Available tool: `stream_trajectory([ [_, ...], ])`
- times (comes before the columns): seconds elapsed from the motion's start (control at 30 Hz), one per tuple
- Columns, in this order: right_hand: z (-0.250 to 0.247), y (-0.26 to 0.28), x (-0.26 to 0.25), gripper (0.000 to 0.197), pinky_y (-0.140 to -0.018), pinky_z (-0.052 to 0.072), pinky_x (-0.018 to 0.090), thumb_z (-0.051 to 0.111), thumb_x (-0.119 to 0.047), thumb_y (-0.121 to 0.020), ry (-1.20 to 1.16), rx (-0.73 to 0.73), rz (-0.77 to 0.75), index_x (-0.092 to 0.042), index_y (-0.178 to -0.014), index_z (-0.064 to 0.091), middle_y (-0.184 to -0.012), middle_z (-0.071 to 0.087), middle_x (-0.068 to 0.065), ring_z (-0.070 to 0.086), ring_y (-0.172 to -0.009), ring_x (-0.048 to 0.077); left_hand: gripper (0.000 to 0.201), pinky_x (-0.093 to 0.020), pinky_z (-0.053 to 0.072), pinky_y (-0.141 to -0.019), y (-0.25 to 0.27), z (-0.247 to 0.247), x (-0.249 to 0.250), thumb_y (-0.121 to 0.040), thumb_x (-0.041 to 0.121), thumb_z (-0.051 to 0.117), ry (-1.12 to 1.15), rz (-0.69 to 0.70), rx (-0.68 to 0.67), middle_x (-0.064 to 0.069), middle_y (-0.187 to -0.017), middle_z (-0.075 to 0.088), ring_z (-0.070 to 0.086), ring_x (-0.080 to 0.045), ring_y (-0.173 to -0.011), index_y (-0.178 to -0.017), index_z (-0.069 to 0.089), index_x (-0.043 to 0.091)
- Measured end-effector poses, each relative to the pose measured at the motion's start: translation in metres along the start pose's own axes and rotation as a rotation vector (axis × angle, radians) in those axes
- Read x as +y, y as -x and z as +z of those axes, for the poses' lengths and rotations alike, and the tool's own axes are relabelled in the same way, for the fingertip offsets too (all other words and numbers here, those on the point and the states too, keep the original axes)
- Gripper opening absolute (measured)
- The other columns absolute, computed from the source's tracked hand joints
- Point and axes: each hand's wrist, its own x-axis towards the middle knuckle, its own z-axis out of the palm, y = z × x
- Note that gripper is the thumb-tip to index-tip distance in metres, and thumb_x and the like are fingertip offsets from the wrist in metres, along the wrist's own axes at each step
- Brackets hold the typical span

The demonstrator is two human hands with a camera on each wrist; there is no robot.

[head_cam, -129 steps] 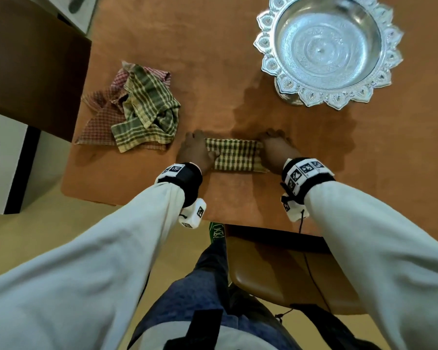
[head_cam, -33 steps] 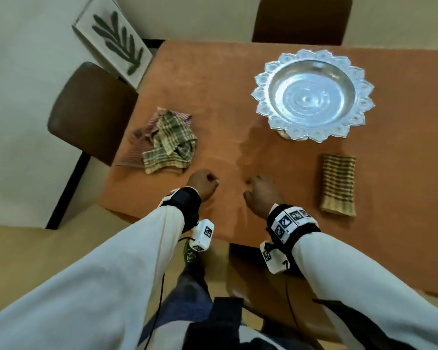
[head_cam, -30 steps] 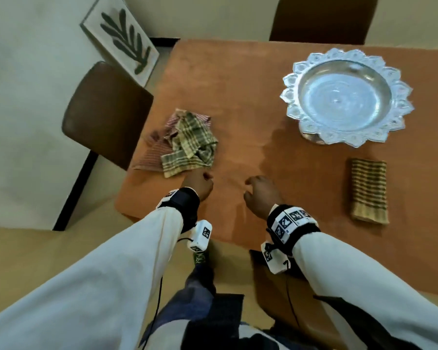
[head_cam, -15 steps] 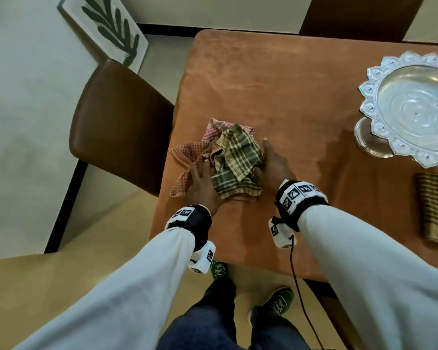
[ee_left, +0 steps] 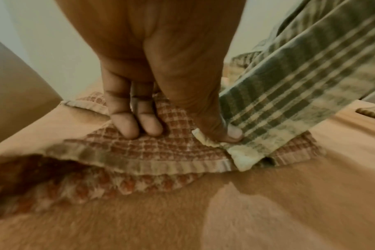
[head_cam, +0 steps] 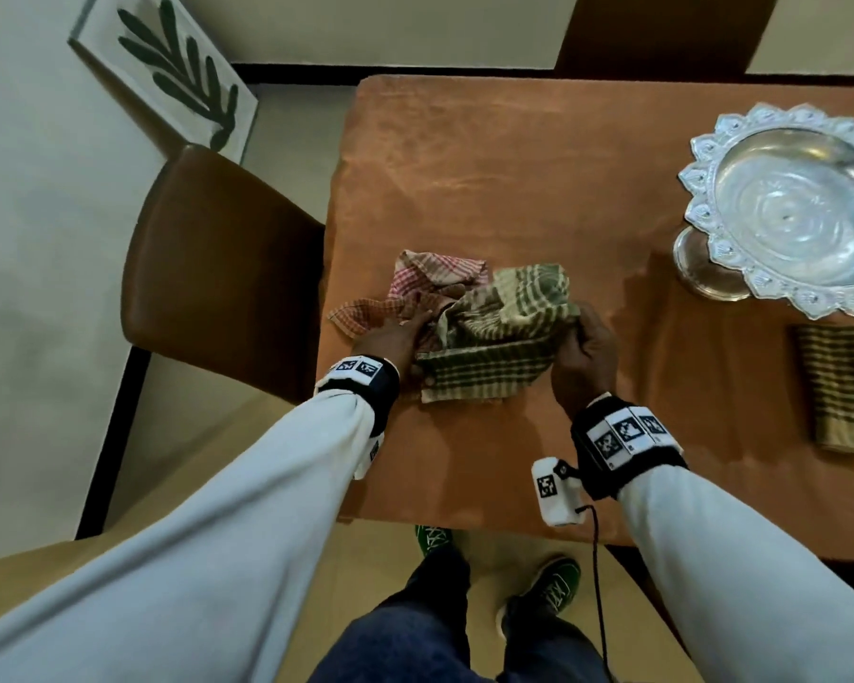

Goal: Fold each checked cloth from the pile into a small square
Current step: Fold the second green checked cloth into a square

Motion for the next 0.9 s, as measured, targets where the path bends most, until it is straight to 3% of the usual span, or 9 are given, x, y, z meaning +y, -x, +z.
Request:
stream_trajectory([
  [0.07,-0.006,-0.003,0.002,0.034,-0.059,0.046,0.035,0.041,-0.038,-0.100,-0.032,0.098,0.032,-0.019,-0.088,0.066,-0.077,0.067,0.002,0.062,-0.071,0.020,0.060,-0.036,0.048,-0.072,-0.005,-0.005,0.000,-0.089,0.023,0.059,0.027,0.017,0.020,-0.013,-0.120,0.063,0.066,-0.034,-0.096,-0.140,0.031,0.041],
  [0.17,-0.016,-0.010,-0.006,0.039,-0.049,0.032,0.028,0.038,-0.043,-0.097,-0.044,0.164,0.061,-0.032,-0.065,0.057,-0.057,0.052,-0.013,0.046,-0.054,0.011,0.036,-0.036,0.050,-0.077,-0.007,-0.023,0.005,-0.089,0.021,0.054,-0.017,0.050,0.091,-0.011,-0.115,0.066,0.064,-0.033,-0.098,-0.124,0.049,0.029],
  [0.27,-0.020,-0.011,-0.019,0.040,-0.047,0.025,0.033,0.039,-0.042,-0.096,-0.008,0.089,0.039,-0.028,-0.057,0.039,-0.054,0.038,-0.006,0.036,-0.052,0.013,0.037,-0.040,0.048,-0.082,-0.012,-0.048,0.013,-0.083,0.016,0.056,0.009,0.085,0.183,-0.014,-0.119,0.063,0.061,-0.037,-0.105,-0.120,0.055,0.023],
  [0.37,-0.023,-0.012,-0.025,0.038,-0.049,0.024,0.031,0.040,-0.039,-0.095,0.027,0.034,-0.001,-0.027,-0.059,0.037,-0.054,0.034,-0.008,0.032,-0.052,0.012,0.042,-0.043,0.048,-0.084,-0.028,-0.081,0.017,-0.083,0.018,0.057,0.057,0.089,0.305,-0.017,-0.121,0.059,0.059,-0.040,-0.106,-0.125,0.054,0.020],
  [0.47,-0.021,-0.014,-0.032,0.041,-0.048,0.027,0.030,0.040,-0.040,-0.094,0.010,0.016,0.010,-0.014,-0.062,0.047,-0.055,0.039,-0.006,0.036,-0.054,0.013,0.047,-0.044,0.051,-0.084,-0.043,-0.107,0.021,-0.083,0.024,0.057,0.092,0.066,0.403,-0.016,-0.120,0.059,0.060,-0.040,-0.104,-0.130,0.052,0.023],
  [0.63,-0.012,-0.024,-0.038,0.032,-0.050,0.031,0.024,0.050,-0.026,-0.096,0.190,-0.147,0.022,-0.005,-0.073,0.058,-0.063,0.053,0.004,0.043,-0.057,0.014,0.073,-0.050,0.039,-0.103,-0.038,-0.108,0.031,-0.088,0.025,0.062,0.034,-0.096,0.211,-0.016,-0.151,0.033,0.044,-0.038,-0.132,-0.150,0.024,0.026],
  [0.7,-0.010,-0.029,-0.038,0.033,-0.049,0.026,0.030,0.054,-0.021,-0.095,0.359,-0.220,0.050,-0.011,-0.064,0.050,-0.057,0.045,0.000,0.038,-0.051,0.012,0.066,-0.049,0.036,-0.106,-0.016,-0.102,0.046,-0.088,0.023,0.061,0.069,0.015,0.277,-0.013,-0.147,0.040,0.045,-0.035,-0.131,-0.147,0.033,0.023],
  [0.77,-0.011,-0.032,-0.042,0.033,-0.050,0.024,0.030,0.056,-0.019,-0.095,0.439,-0.256,0.055,-0.013,-0.063,0.050,-0.055,0.044,-0.002,0.039,-0.049,0.011,0.047,-0.039,0.045,-0.100,0.010,-0.091,0.064,-0.090,0.025,0.060,0.236,0.234,0.326,-0.009,-0.131,0.057,0.056,-0.029,-0.119,-0.135,0.051,0.016],
  [0.9,-0.020,-0.024,-0.067,0.013,-0.064,0.045,0.030,0.058,-0.010,-0.090,0.434,-0.451,-0.060,-0.008,-0.093,0.071,-0.083,0.068,0.006,0.060,-0.072,0.021,0.060,-0.029,0.048,-0.095,0.063,-0.070,0.091,-0.083,0.021,0.067,0.489,0.391,0.385,-0.004,-0.131,0.060,0.059,-0.018,-0.113,-0.140,0.047,0.021],
])
